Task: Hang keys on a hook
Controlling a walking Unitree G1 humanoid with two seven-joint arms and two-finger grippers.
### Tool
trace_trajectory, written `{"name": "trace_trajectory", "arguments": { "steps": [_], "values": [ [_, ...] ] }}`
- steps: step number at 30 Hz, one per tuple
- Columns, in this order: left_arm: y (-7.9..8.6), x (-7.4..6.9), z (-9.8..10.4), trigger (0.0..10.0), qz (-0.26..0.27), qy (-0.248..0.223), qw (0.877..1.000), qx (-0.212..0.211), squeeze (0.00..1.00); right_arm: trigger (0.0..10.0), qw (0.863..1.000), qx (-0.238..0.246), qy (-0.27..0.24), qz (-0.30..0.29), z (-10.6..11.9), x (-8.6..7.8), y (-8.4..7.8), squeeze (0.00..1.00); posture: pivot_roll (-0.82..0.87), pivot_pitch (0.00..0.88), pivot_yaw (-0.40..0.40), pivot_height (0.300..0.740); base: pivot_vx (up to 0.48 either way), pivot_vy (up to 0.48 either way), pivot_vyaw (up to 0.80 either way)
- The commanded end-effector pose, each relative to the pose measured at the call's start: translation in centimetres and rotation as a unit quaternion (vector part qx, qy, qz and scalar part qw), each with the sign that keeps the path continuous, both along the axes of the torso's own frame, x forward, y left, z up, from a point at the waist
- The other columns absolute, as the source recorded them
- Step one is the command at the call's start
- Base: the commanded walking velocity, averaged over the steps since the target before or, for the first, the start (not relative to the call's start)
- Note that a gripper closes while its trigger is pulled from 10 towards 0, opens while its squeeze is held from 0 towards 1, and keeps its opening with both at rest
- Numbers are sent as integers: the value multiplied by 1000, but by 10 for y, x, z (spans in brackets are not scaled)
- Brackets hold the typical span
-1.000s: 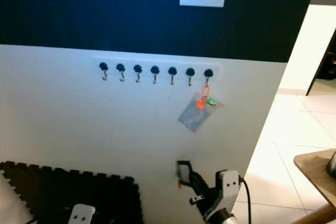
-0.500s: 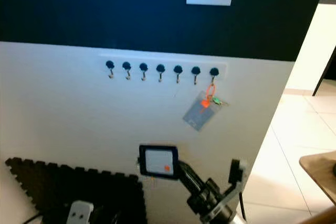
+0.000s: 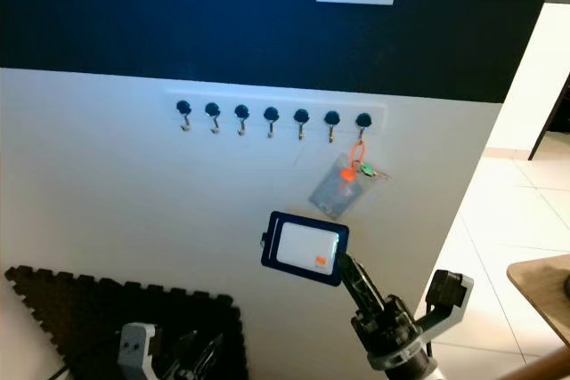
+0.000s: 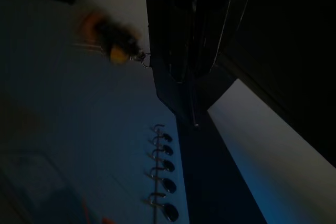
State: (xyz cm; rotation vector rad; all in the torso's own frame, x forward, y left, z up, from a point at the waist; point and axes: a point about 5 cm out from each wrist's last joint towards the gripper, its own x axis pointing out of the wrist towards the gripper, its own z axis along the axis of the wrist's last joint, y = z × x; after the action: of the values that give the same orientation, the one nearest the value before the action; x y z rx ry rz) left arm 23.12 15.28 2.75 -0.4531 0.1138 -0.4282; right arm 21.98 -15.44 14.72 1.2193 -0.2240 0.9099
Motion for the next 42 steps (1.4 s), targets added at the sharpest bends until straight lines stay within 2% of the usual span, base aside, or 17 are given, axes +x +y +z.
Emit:
{"name": "trace_trajectory", "arguments": {
  "steps": [1,8,13,18,22,28,29,30,31,33,34,35,36,37,38,40,42],
  "values": [
    [-5,-2,1,10000,-6,6,1000,-29,0,10000,1000,13,2,7,-1,-2,-1,0,49,75,-26,740,0,0,0],
    [-14,11,34,10000,-12,-26,990,-137,0,10000,1000,23,19,0,-5,-2,-8,0,47,77,-29,740,0,0,0],
    [-19,13,48,10000,-42,-37,985,-164,0,10000,999,25,31,-16,-10,1,-15,0,46,77,-30,740,0,0,0],
    [-41,4,59,10000,-124,-38,975,-179,0,10000,998,26,50,-32,-19,11,-15,0,43,77,-29,740,0,0,0],
    [-50,4,64,10000,-134,-29,969,-204,0,10000,998,31,46,-23,-17,13,-11,0,44,74,-34,740,0,0,0],
    [-50,7,66,10000,-121,-14,964,-238,0,10000,999,26,44,-15,-17,13,-9,0,44,72,-34,740,0,0,0],
    [-49,8,68,10000,-116,-15,962,-248,78,10000,999,26,44,-14,-17,13,-9,0,44,71,-34,740,0,0,0],
    [-48,9,69,10000,-113,-17,961,-252,443,10000,999,25,44,-13,-17,13,-9,0,43,70,-34,740,0,0,0],
    [-47,10,71,10000,-111,-22,963,-245,655,10000,999,22,44,-12,-17,13,-9,0,42,70,-34,740,0,0,0],
    [-48,11,72,10000,-110,-27,967,-230,714,10000,999,20,44,-12,-18,13,-9,0,41,69,-34,740,0,0,0],
    [-47,18,68,10000,-82,-57,991,-93,400,10000,999,16,46,-13,-18,13,-9,0,41,69,-35,740,0,0,0],
    [-47,18,68,10000,-82,-57,991,-93,400,10000,999,16,46,-13,-18,13,-9,0,41,69,-35,740,0,0,0],
    [-47,20,67,10000,-76,-68,993,-52,400,10000,999,16,46,-14,-19,13,-9,0,41,69,-35,740,0,0,0],
    [-48,20,66,10000,-83,-87,993,-4,67,10000,999,17,47,-15,-19,13,-10,0,42,65,-36,740,0,0,0],
    [-47,23,65,10000,-72,-98,992,28,0,10000,999,17,49,-16,-19,14,-10,0,42,66,-35,740,0,0,0],
    [-45,26,66,10000,-54,-114,991,55,0,10000,998,19,52,-17,-20,14,-10,0,38,65,-35,740,0,0,0],
    [-44,27,67,10000,-46,-116,991,54,0,10000,998,19,52,-17,-20,14,-10,0,38,65,-35,740,0,0,0]
  ]
}}
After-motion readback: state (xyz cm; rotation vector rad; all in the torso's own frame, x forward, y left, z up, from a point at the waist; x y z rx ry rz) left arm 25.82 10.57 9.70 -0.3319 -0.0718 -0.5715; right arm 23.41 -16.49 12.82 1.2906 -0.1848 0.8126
